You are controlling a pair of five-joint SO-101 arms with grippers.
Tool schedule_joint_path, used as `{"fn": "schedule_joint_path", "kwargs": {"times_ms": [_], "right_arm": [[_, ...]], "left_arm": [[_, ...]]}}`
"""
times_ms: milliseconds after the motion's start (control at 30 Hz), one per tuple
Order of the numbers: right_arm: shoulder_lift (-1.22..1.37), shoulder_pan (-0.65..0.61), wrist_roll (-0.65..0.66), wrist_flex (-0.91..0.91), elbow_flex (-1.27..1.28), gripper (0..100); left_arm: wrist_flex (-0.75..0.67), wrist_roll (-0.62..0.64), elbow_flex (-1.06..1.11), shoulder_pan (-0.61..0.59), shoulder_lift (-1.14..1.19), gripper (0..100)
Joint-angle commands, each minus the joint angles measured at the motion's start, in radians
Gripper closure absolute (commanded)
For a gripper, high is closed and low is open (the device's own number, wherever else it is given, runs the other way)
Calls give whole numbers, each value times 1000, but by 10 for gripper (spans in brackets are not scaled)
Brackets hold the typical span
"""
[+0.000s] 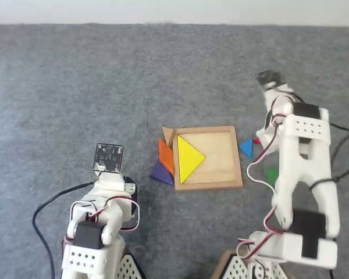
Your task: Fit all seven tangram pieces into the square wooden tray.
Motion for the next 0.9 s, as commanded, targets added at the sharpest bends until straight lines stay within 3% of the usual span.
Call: {"fn": "schedule_joint_path", "kwargs": {"times_ms": [0, 167, 467, 633, 867], "right_arm": [[7, -21, 327, 38, -66, 775], [10, -35, 531, 70, -69, 775], [28, 10, 477, -21, -127, 775], [159, 62, 868, -82, -195, 775], [433, 128, 887, -116, -422, 730]], "left_arm": [[6, -6, -12, -5, -20, 986], [6, -6, -12, -5, -20, 986], [6, -6, -12, -5, -20, 986], [6, -6, -12, -5, -20, 986], [6, -6, -12, -5, -20, 986]]}}
